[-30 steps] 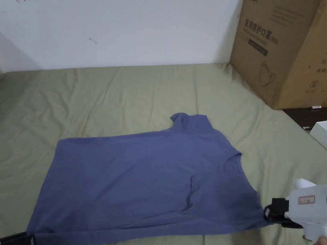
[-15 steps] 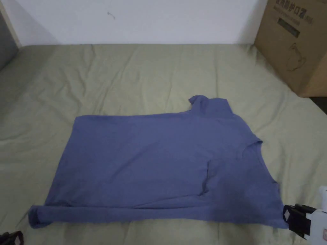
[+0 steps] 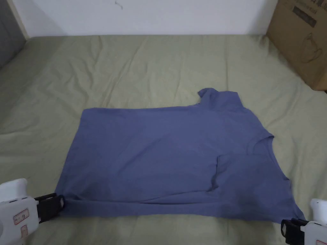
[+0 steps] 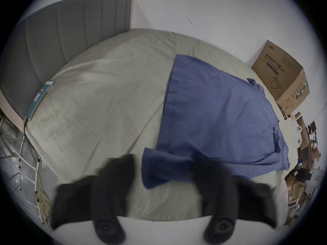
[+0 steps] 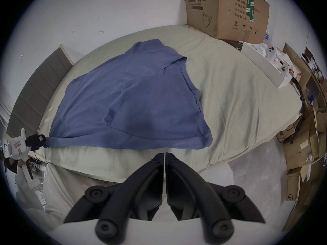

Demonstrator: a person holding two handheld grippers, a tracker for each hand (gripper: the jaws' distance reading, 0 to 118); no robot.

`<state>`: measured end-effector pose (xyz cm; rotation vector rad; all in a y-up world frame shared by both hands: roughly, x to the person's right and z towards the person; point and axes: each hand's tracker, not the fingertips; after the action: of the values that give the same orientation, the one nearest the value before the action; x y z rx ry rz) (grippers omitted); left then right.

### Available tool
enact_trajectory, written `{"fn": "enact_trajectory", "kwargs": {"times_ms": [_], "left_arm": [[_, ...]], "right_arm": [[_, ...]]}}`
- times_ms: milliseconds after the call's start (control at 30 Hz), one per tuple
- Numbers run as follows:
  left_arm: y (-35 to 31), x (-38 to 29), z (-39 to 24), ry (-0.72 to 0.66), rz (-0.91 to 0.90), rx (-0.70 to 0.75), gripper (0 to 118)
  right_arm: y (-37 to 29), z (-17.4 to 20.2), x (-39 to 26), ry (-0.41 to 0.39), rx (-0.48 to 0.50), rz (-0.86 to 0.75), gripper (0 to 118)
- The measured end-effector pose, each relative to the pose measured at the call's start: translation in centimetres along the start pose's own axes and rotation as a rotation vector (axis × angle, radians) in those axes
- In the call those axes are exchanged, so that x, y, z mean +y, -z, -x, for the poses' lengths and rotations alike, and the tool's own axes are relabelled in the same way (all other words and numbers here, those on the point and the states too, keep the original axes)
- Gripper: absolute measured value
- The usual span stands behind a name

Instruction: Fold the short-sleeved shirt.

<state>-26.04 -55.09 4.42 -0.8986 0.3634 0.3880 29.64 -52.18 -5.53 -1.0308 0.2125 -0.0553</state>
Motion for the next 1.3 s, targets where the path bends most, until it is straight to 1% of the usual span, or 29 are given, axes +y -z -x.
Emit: {"fn": "enact_trajectory", "kwargs": {"times_ms": [33,100,133,167,200,333,367,400,433,467,500,533,567,600,633,667,700,733,767,800,833,967,1067,1133,1167,1200,1300], "left_arm": [[0.3,-0.2,0.1,-0.002,0.010,-0.008,14],[0.4,-0.6,-0.2,0.016,0.028,-0.004,14],[-0.1,-0.8,-0.5,0.029,0.013,0.015,12],[-0.6,-0.7,-0.7,0.035,-0.004,0.013,8],[-1.0,-0.5,-0.8,0.033,-0.013,0.000,6],[-1.5,0.0,-1.0,0.030,-0.016,0.000,6],[-1.7,0.0,-1.1,0.040,-0.016,0.003,6],[-1.7,0.0,-1.3,0.052,-0.013,0.007,6],[-1.8,0.0,-1.5,0.063,-0.013,0.013,6],[-2.0,0.0,-1.6,0.072,-0.016,0.016,6],[-2.0,0.0,-1.8,0.079,-0.015,0.018,6],[-2.1,-0.1,-1.8,0.083,-0.015,0.021,6],[-2.1,-0.1,-1.8,0.082,-0.015,0.022,6],[-2.2,-0.1,-1.8,0.080,-0.015,0.020,6],[-2.2,-0.1,-1.8,0.076,-0.015,0.018,6],[-2.1,-0.2,-1.6,0.072,-0.014,0.019,6],[-2.1,-0.2,-1.6,0.068,-0.012,0.018,6],[-2.1,-0.2,-1.5,0.063,-0.011,0.017,6],[-2.1,-0.3,-1.5,0.058,-0.007,0.017,6],[-2.0,-0.4,-1.4,0.056,-0.005,0.019,6],[-2.1,-0.4,-1.4,0.056,-0.003,0.020,6],[-2.5,-0.3,-1.3,0.060,-0.004,0.022,6],[-3.1,0.4,-1.4,0.045,-0.014,0.011,6],[-3.4,1.3,-1.4,0.037,-0.024,0.004,6],[-3.5,2.0,-1.5,0.027,-0.026,0.004,6],[-3.5,2.8,-1.5,0.027,-0.029,-0.002,6],[-2.9,5.7,-1.9,0.036,-0.032,0.002,6]], "right_arm": [[0.1,-0.1,-0.1,0.004,-0.003,0.005,3],[0.0,-0.2,-0.2,0.013,-0.007,0.017,2],[0.1,-0.3,-0.2,0.014,-0.009,0.021,2],[0.2,-0.4,-0.1,0.012,-0.012,0.028,3],[0.2,-0.6,-0.1,0.010,-0.018,0.029,2],[0.5,-1.7,0.9,0.018,-0.026,0.015,3],[0.7,-2.1,1.4,0.021,-0.028,0.007,5],[0.9,-2.5,1.9,0.022,-0.033,0.003,28],[1.3,-2.9,2.5,0.022,-0.041,0.002,56],[1.7,-3.0,3.0,0.023,-0.061,0.005,73],[1.9,-3.2,3.4,0.024,-0.086,0.002,74],[2.2,-3.5,3.9,0.012,-0.082,0.001,74],[2.9,-3.8,4.1,-0.016,-0.074,-0.007,73],[3.6,-3.9,4.2,-0.037,-0.085,0.002,73],[4.7,-4.1,4.3,-0.053,-0.115,0.036,69],[5.7,-4.2,4.3,-0.055,-0.149,0.097,53],[6.5,-4.3,4.2,-0.056,-0.144,0.137,20],[6.9,-4.4,4.0,-0.036,-0.091,0.136,12],[6.8,-4.2,3.8,-0.017,-0.061,0.133,11],[6.5,-3.7,3.8,-0.040,-0.088,0.125,7],[6.2,-3.2,3.9,-0.086,-0.138,0.100,6],[3.7,-2.8,5.0,-0.048,-0.105,0.049,5],[1.8,-2.6,6.7,-0.052,-0.088,0.007,5],[0.8,-2.5,8.3,-0.027,-0.051,-0.014,5],[0.6,-2.4,9.2,-0.002,-0.035,-0.018,5],[0.5,-2.3,10.3,0.004,-0.018,-0.025,5],[1.4,-1.7,13.6,0.011,-0.026,-0.034,5]]}}
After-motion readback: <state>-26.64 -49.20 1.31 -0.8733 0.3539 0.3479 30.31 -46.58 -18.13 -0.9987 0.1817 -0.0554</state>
